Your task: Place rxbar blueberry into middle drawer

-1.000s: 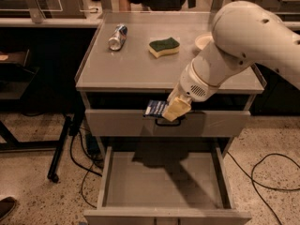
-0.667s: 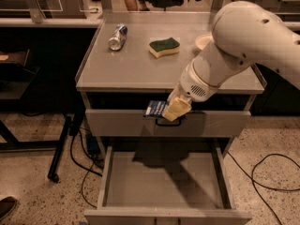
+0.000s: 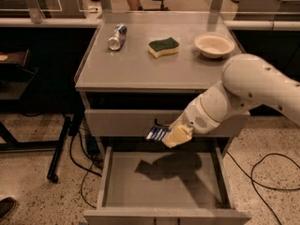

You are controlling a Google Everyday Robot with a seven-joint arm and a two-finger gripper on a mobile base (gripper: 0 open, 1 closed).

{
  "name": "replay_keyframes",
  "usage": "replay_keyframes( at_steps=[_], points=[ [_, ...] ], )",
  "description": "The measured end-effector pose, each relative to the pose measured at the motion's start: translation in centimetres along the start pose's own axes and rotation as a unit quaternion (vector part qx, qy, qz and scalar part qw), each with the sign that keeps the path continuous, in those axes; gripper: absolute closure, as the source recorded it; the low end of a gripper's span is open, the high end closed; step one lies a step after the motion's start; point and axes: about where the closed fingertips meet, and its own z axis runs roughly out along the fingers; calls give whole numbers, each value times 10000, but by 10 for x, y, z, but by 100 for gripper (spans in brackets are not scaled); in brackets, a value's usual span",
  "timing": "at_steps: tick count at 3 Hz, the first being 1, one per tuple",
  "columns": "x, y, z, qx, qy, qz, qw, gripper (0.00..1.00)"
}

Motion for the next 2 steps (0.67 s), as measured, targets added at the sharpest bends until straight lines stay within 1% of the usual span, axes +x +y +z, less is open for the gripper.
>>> replay_keyframes(
  at_steps=[1, 2],
  points=[
    [22, 6, 34, -334, -175, 256, 9990, 100],
    [23, 6, 36, -352, -176, 271, 9989, 100]
  ],
)
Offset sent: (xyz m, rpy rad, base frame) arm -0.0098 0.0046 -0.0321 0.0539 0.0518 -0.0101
